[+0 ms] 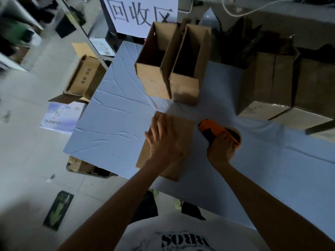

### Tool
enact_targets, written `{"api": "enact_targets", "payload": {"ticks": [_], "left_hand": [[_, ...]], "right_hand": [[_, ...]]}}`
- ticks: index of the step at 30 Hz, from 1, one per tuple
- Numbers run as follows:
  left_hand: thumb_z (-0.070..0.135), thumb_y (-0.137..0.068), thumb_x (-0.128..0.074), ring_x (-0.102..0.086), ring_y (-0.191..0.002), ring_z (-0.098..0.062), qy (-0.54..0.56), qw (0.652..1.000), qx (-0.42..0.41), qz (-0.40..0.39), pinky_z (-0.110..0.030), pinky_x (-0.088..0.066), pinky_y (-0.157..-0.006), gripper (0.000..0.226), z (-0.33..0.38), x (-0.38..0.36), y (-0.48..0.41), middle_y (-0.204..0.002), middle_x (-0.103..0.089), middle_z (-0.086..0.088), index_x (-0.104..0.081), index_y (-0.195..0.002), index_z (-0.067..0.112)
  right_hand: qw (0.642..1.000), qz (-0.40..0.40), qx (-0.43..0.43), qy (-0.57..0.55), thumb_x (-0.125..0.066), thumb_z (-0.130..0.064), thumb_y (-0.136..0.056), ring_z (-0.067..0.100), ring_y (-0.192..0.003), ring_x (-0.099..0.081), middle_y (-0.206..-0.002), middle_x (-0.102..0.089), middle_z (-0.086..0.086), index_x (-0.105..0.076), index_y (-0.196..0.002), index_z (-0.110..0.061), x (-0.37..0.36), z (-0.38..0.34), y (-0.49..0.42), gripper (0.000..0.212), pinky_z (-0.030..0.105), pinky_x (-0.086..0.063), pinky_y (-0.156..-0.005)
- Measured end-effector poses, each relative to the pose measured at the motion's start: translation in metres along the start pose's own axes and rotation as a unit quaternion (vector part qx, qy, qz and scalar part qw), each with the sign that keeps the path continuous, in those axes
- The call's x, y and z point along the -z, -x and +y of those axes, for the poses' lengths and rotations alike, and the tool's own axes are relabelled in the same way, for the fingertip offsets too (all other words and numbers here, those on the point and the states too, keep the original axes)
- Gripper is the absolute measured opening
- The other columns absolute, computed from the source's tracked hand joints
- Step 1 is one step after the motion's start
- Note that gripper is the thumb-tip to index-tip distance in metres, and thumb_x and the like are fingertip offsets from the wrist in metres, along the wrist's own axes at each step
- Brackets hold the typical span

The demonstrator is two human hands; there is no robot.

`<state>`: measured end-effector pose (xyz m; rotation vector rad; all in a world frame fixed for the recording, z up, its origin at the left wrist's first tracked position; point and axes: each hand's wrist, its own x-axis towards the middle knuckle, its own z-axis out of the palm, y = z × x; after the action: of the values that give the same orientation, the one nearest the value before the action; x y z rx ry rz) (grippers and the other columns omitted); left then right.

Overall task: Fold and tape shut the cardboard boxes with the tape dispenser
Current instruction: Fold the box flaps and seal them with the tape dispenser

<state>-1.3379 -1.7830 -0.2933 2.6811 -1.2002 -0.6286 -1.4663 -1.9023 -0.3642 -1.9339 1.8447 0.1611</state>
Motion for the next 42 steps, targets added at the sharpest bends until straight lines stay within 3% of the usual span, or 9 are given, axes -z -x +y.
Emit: {"api": "enact_targets", "payload": {"ticks": [4, 7, 10, 15, 18, 22, 30, 35, 42], "left_hand": [[0.041, -0.094, -0.047, 0.014, -0.145, -0.037, 0.004, 1.0, 0.012, 0.016, -0.065, 0.004, -0.112, 0.079, -0.008, 0.001, -0.003, -0.158, 0.002, -0.013, -0.001, -0.152, 0.01], [0.04, -0.094, -0.049, 0.014, -0.144, -0.038, -0.004, 1.0, -0.019, 0.0, -0.065, 0.006, -0.112, 0.08, -0.02, 0.011, -0.007, -0.158, 0.004, -0.015, -0.002, -0.152, 0.012], [0.044, -0.084, -0.066, 0.009, -0.146, -0.034, 0.093, 0.993, -0.06, 0.038, -0.058, 0.011, -0.114, 0.094, -0.017, 0.031, -0.011, -0.159, -0.002, -0.012, -0.007, -0.152, 0.017], [0.012, -0.075, -0.075, -0.034, -0.132, -0.03, 0.149, 0.933, -0.281, 0.17, -0.049, -0.04, -0.105, 0.062, 0.01, 0.067, -0.013, -0.145, -0.035, -0.013, -0.05, -0.132, 0.005], [0.01, -0.087, -0.064, -0.051, -0.117, -0.023, 0.146, 0.937, -0.312, 0.048, -0.022, -0.042, -0.098, 0.044, 0.008, 0.067, -0.014, -0.133, -0.051, -0.009, -0.053, -0.129, 0.012], [0.018, -0.093, -0.058, -0.057, -0.095, -0.011, 0.133, 0.944, -0.292, 0.075, 0.0, -0.032, -0.07, 0.024, -0.003, 0.066, -0.017, -0.114, -0.06, -0.002, -0.06, -0.117, 0.018], [0.018, -0.093, -0.057, -0.06, -0.1, -0.018, 0.129, 0.948, -0.288, 0.031, -0.011, -0.033, -0.082, 0.025, -0.005, 0.075, -0.01, -0.112, -0.066, -0.007, -0.067, -0.115, 0.011], [0.002, -0.09, -0.059, -0.066, -0.095, -0.022, 0.305, 0.929, -0.205, -0.03, -0.024, -0.05, -0.087, 0.017, -0.01, 0.09, -0.015, -0.101, -0.069, -0.011, -0.069, -0.104, 0.002], [-0.001, -0.086, -0.059, -0.058, -0.087, -0.012, 0.25, 0.946, -0.172, -0.113, -0.011, -0.046, -0.069, 0.031, -0.005, 0.107, -0.044, -0.102, -0.063, -0.005, -0.06, -0.117, 0.004]], "right_hand": [[0.994, 0.052, 0.092, 0.01, -0.057, -0.01, -0.088, 0.034, -0.126, -0.041, -0.136, -0.047, 0.016, -0.04, -0.136, -0.004, 0.011, 0.011, 0.007, 0.051, 0.047, -0.032, -0.107], [0.961, 0.119, 0.244, -0.046, -0.057, -0.015, -0.087, 0.017, -0.122, -0.044, -0.132, -0.05, -0.007, -0.049, -0.131, -0.03, 0.032, 0.017, 0.019, 0.048, 0.043, -0.034, -0.105], [0.936, 0.198, 0.286, -0.046, -0.077, -0.008, -0.076, 0.038, -0.103, -0.058, -0.114, -0.06, 0.02, -0.055, -0.119, 0.001, 0.045, 0.012, 0.033, 0.05, 0.054, -0.048, -0.089], [0.91, 0.238, 0.34, 0.011, -0.086, -0.009, -0.065, 0.038, -0.084, -0.064, -0.092, -0.064, 0.021, -0.06, -0.098, 0.005, 0.062, -0.002, 0.044, 0.044, 0.052, -0.054, -0.076], [0.903, 0.25, 0.349, 0.011, -0.087, -0.009, -0.064, 0.036, -0.081, -0.064, -0.088, -0.064, 0.019, -0.06, -0.093, 0.003, 0.068, -0.008, 0.049, 0.041, 0.051, -0.055, -0.077], [0.888, 0.261, 0.378, 0.037, -0.088, -0.007, -0.06, 0.034, -0.079, -0.064, -0.086, -0.064, 0.016, -0.062, -0.093, 0.002, 0.073, -0.007, 0.053, 0.043, 0.046, -0.055, -0.076], [0.926, 0.089, 0.351, -0.108, -0.078, -0.013, -0.076, 0.025, -0.103, -0.06, -0.114, -0.06, 0.01, -0.05, -0.126, -0.012, 0.075, 0.002, 0.048, 0.057, 0.032, -0.05, -0.084], [0.904, -0.01, 0.398, -0.156, -0.072, -0.005, -0.078, 0.016, -0.114, -0.056, -0.124, -0.059, 0.002, -0.045, -0.134, -0.015, 0.088, -0.002, 0.045, 0.063, 0.027, -0.049, -0.093], [0.898, -0.03, 0.422, -0.124, -0.082, -0.035, -0.067, 0.004, -0.088, -0.058, -0.101, -0.058, -0.008, -0.042, -0.124, -0.024, 0.114, -0.013, 0.05, 0.07, 0.018, -0.05, -0.074]]}}
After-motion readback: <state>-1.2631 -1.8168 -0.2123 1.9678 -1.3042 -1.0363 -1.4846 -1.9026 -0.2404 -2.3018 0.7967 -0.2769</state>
